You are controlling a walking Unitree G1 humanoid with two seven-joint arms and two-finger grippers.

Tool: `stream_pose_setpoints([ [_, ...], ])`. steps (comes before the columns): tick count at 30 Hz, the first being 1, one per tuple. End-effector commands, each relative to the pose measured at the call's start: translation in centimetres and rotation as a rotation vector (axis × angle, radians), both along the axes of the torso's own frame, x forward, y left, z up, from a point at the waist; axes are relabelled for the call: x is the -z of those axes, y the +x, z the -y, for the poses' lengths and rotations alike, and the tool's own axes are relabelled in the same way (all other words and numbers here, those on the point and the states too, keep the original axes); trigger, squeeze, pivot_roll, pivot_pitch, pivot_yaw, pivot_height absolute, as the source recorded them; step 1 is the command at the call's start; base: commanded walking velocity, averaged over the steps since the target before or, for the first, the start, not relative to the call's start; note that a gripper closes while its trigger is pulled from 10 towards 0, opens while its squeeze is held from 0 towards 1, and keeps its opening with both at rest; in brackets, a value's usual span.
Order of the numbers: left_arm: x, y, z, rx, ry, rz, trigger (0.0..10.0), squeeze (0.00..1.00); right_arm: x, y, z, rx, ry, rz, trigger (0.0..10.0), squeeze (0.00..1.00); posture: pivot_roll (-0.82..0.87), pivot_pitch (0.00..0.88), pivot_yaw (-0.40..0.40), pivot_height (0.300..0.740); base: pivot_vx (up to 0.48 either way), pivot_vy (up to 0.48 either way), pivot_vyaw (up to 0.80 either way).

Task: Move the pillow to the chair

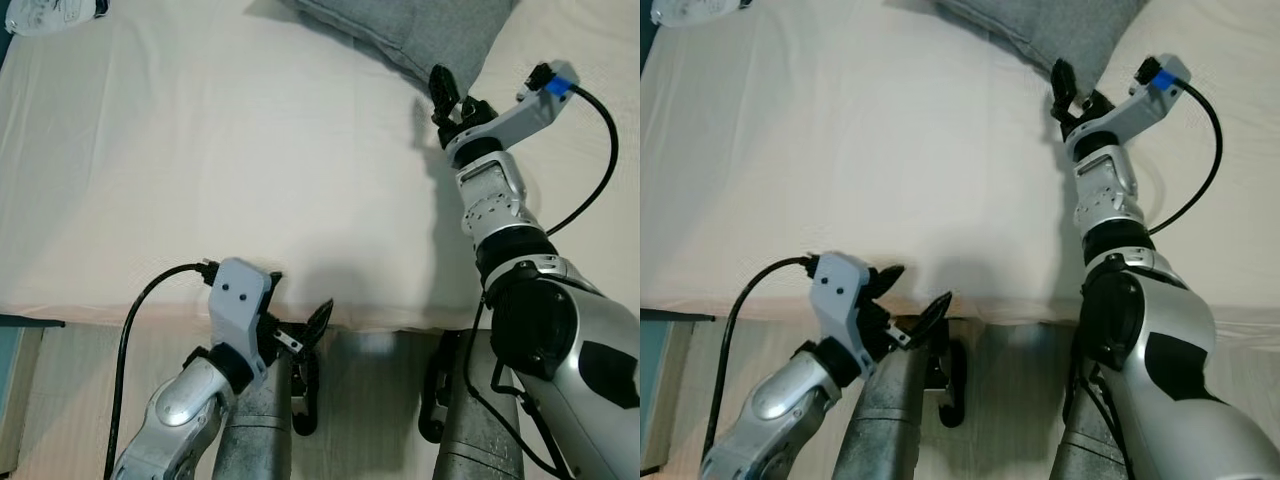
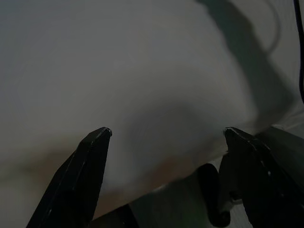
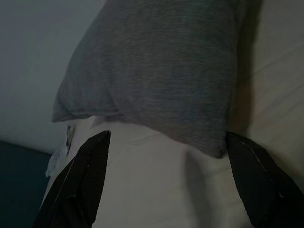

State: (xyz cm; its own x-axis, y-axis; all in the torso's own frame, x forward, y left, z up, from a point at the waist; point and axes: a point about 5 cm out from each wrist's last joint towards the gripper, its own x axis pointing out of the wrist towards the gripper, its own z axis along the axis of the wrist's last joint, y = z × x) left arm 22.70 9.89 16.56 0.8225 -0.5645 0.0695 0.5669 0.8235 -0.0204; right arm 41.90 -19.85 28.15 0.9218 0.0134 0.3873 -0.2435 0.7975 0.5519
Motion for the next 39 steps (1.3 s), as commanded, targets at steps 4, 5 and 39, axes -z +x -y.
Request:
stream_pose_setpoints([
  [4,0.8,-1.0,-0.9,-0.02,0.015,-0.048,10.0,0.0,2.1,-0.1,0.4,0.009,0.044,-0.07,10.0,0.0,0.31,0.815,0.4,0.601,0.0,0.0,0.0],
  [5,0.9,-1.2,-1.0,-0.019,0.017,-0.053,10.0,0.0,2.1,-0.1,0.8,0.017,0.064,-0.069,10.0,0.0,0.31,0.817,0.4,0.601,0.0,0.0,0.0],
  [39,0.0,-2.9,-2.9,-0.034,0.044,-0.073,10.0,0.0,1.7,-0.4,2.5,0.05,0.262,-0.048,0.0,0.0,0.32,0.812,0.4,0.601,0.0,0.0,0.0],
])
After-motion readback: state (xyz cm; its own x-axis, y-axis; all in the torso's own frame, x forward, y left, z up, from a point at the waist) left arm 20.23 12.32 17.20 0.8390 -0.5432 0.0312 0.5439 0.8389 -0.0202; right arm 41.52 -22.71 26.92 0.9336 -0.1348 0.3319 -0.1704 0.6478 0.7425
